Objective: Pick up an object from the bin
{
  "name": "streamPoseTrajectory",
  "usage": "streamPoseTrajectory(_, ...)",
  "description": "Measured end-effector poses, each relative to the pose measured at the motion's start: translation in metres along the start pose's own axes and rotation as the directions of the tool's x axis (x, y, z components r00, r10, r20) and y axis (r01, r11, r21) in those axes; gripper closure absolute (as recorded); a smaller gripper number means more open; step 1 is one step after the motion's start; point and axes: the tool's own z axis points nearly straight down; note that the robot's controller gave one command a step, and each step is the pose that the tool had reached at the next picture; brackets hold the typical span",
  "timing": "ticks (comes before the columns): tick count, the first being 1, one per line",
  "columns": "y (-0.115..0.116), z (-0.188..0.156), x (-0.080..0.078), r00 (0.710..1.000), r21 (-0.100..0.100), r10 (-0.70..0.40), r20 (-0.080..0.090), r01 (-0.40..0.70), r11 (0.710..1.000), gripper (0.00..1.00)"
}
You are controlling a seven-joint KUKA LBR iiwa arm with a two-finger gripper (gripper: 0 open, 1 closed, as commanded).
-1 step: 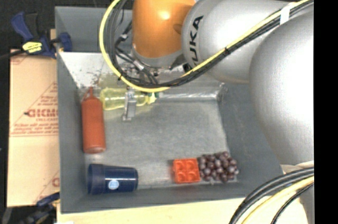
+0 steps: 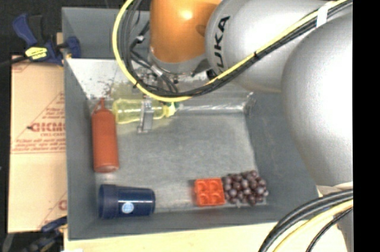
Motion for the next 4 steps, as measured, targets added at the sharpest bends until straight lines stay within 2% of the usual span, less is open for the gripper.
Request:
streamPoseTrajectory(1,-0.038,0.125,-0.025,0.989,-0.003,-0.148,0.025,0.149,0.989,0.00)
streamPoseTrajectory(2,-0.007,0.029,-0.005,0.988,-0.001,-0.155,0.000,0.155,0.988,0.00)
streamPoseTrajectory(3,-0.036,0.101,-0.022,0.957,0.002,-0.289,0.023,0.289,0.957,0.00)
streamPoseTrajectory(4,-0.045,0.135,-0.022,0.971,-0.003,-0.239,0.019,0.239,0.971,0.00)
